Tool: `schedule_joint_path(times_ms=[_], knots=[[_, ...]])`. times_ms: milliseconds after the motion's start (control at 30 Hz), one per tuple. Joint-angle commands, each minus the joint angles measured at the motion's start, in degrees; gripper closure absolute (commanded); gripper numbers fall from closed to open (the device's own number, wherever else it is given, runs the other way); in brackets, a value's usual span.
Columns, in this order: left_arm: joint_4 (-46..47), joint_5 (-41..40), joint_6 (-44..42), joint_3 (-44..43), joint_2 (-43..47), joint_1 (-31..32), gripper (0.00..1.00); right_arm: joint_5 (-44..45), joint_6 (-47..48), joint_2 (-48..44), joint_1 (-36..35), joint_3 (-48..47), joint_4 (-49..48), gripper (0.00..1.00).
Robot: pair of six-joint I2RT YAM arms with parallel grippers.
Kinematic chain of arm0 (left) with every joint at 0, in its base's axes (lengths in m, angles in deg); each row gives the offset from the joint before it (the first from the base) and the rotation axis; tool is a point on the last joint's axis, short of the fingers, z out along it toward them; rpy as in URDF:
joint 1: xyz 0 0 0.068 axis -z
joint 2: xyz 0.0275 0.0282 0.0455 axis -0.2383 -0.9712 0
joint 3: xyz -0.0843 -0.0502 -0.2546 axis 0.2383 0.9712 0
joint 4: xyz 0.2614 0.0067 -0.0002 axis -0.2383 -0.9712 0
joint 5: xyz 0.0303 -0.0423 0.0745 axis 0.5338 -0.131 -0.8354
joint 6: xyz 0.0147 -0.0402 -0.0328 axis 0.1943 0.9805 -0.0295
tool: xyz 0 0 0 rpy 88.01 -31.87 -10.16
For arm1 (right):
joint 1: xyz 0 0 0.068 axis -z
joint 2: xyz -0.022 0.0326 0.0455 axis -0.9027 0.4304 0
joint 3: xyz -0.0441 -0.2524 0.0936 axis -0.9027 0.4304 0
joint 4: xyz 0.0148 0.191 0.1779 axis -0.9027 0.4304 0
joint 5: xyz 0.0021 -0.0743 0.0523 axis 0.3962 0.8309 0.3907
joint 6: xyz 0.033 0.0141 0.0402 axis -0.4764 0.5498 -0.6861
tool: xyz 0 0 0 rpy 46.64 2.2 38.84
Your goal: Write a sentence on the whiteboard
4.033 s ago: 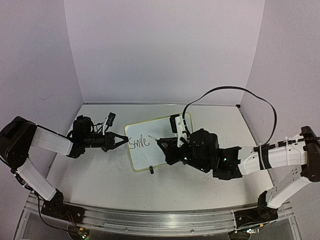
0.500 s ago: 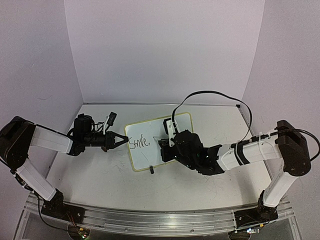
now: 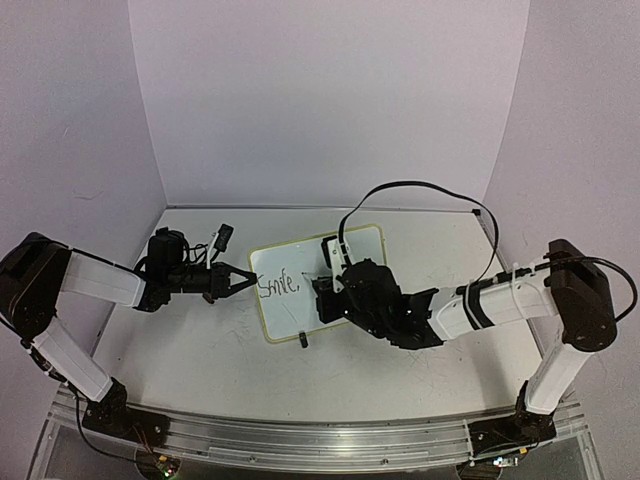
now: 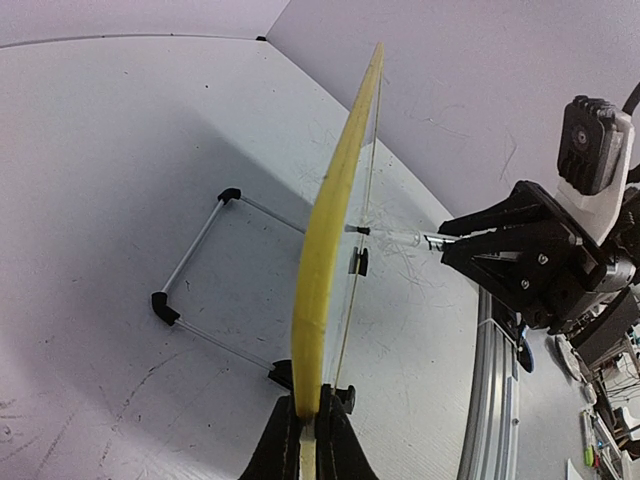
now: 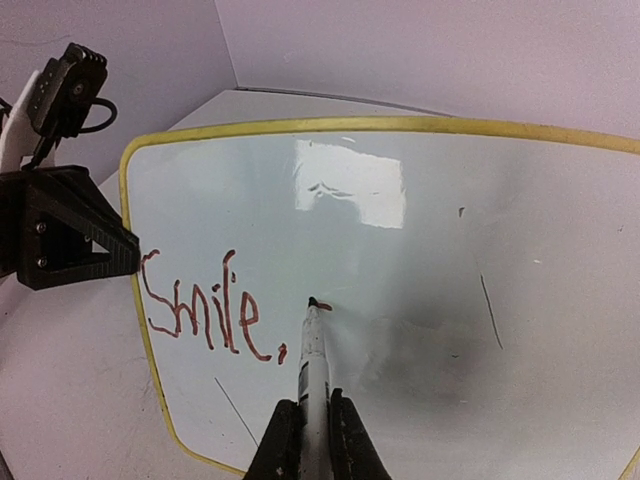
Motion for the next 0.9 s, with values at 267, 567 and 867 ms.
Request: schedule_joint_path(times_ms=[267,567,867], knots=[[-3.25,-0.86,-1.22,-0.88,0.61,0.33,1.0,-0.98,-2.2,0.42,0.22,-0.61,0.72,1.0],[-3.34,-0.92,-1.13,-0.71,0.86,0.34,1.0,-1.43,-3.37,0.07,0.12,0.49,1.18,1.0],[-3.34,-0.81,-1.04,-0.92,0.86,0.29,1.0,-1.34,-4.04,-0.47,0.14,1.34,1.82,1.0]])
